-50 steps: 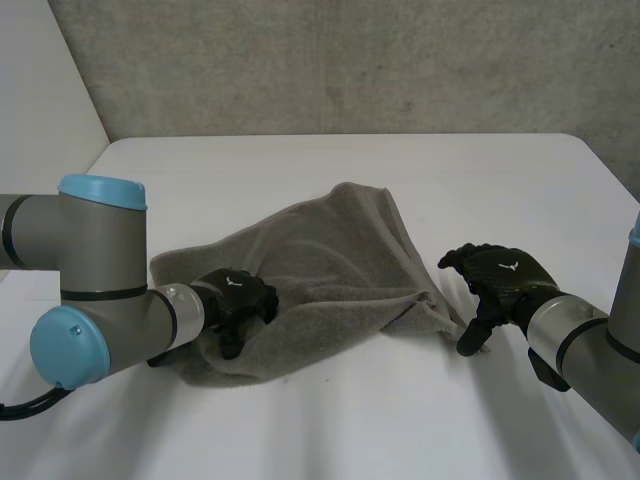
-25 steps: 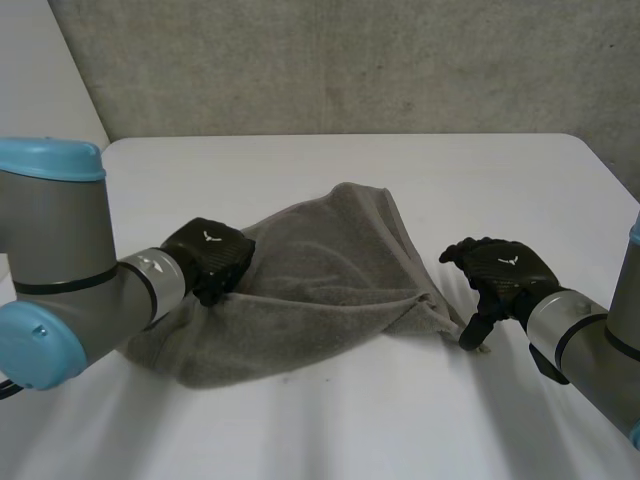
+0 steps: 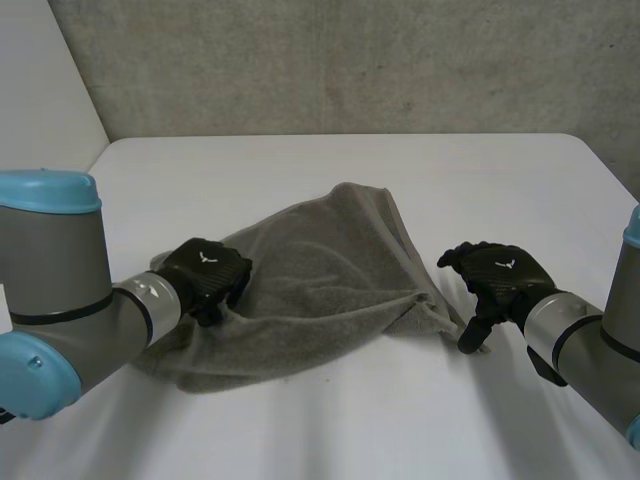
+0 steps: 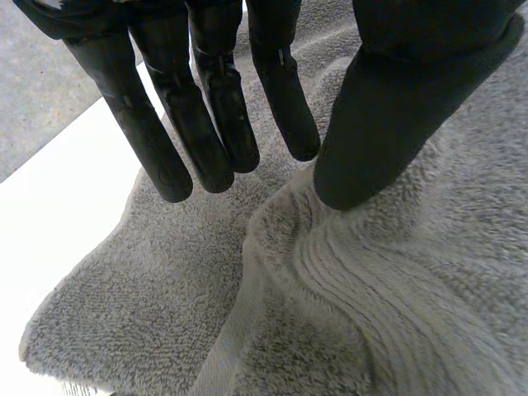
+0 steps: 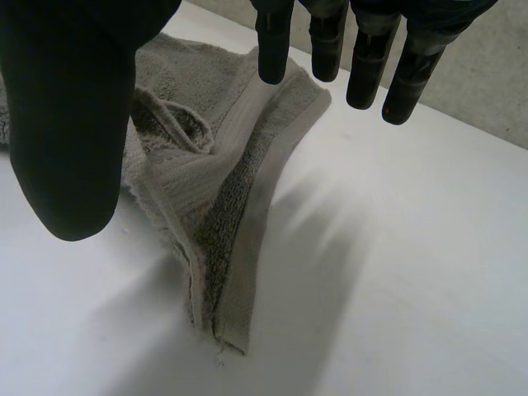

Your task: Fold the laundry

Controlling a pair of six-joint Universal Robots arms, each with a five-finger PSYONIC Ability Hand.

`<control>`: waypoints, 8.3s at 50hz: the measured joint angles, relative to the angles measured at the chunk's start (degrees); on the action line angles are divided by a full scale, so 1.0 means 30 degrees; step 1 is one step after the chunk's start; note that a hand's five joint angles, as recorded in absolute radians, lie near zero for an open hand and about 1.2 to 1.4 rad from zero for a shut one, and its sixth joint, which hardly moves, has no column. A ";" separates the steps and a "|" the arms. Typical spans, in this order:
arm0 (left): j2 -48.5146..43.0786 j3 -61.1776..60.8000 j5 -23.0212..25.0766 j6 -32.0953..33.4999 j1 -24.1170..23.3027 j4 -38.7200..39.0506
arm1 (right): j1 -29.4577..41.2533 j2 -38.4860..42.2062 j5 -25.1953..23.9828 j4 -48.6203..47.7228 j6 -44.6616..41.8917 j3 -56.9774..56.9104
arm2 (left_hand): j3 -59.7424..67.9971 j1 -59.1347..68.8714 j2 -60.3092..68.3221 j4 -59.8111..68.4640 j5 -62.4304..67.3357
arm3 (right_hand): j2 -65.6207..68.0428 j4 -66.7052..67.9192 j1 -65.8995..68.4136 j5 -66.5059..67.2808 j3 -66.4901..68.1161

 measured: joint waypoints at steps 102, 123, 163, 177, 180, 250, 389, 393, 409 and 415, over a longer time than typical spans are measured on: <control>0.9503 -0.1979 -0.2499 0.0116 -0.0169 0.1006 | 0.1289 0.2602 0.1779 -0.1694 0.2211 -0.2274 | 0.6236 0.5397 0.6197 0.6247 0.5750 | 1.8075 1.8177 1.4313 1.7270 1.8380; 1.2224 0.2662 -0.2908 -0.0799 0.0530 -0.0311 | -0.1727 -0.7788 0.0291 0.5185 -0.8171 -0.9417 | 0.6243 0.5779 0.6235 0.6250 0.5750 | 1.8094 1.8267 1.4693 1.7556 1.8499; 0.0887 1.4450 -0.4623 -0.3075 0.0658 0.5901 | 0.0112 0.0942 0.4344 -0.9480 -1.2085 -1.4148 | 0.6243 0.6076 0.6259 0.6255 0.5750 | 1.8194 1.8270 1.4890 1.7814 1.8529; 0.1714 0.3198 -0.4547 -0.3367 0.0811 0.6564 | -0.0154 0.1700 0.1497 -0.6125 -1.1999 -0.6649 | 0.6243 0.6076 0.6262 0.6256 0.5750 | 1.8194 1.8273 1.4890 1.7837 1.8548; 0.1558 0.1881 -0.4556 -0.3330 0.0818 0.6779 | -0.0164 0.2281 0.1036 -0.5966 -1.2008 -0.5530 | 0.6243 0.6076 0.6262 0.6256 0.5750 | 1.8194 1.8273 1.4890 1.7837 1.8554; -0.4562 0.4781 -0.5749 0.1144 0.1101 0.4575 | -0.0549 0.9765 -0.0116 -0.7070 -1.5616 -0.9098 | 0.6243 0.6076 0.6262 0.6256 0.5750 | 1.8194 1.8276 1.4890 1.7841 1.8567; 0.1941 -0.1403 -0.2677 0.1351 0.2181 0.0712 | -0.4395 0.1095 0.0573 0.2065 -1.3035 -0.4123 | 0.6244 0.6079 0.6269 0.6265 0.5750 | 1.8188 1.8264 1.4499 1.7768 1.8525; -0.1014 0.1383 -0.2730 0.1294 0.1931 0.1560 | -0.3110 0.4080 0.2982 0.1194 -1.2714 -0.6508 | 0.6244 0.6079 0.6269 0.6265 0.5750 | 1.8188 1.8264 1.4507 1.7795 1.8526; -0.7000 0.9160 -0.2897 0.1201 0.1272 0.2826 | -0.2295 0.8612 0.5030 -0.4746 -1.2746 -1.0686 | 0.6244 0.6079 0.6269 0.6265 0.5750 | 1.7425 1.7623 1.4064 1.7241 1.7914; -0.7467 0.9671 -0.2920 0.1166 0.1063 0.2846 | -0.1977 0.9024 0.4964 -0.5999 -1.2767 -1.0655 | -0.6485 -0.8278 -0.6766 -0.6319 -0.6348 | 0.3584 0.3969 0.1968 0.4352 0.3961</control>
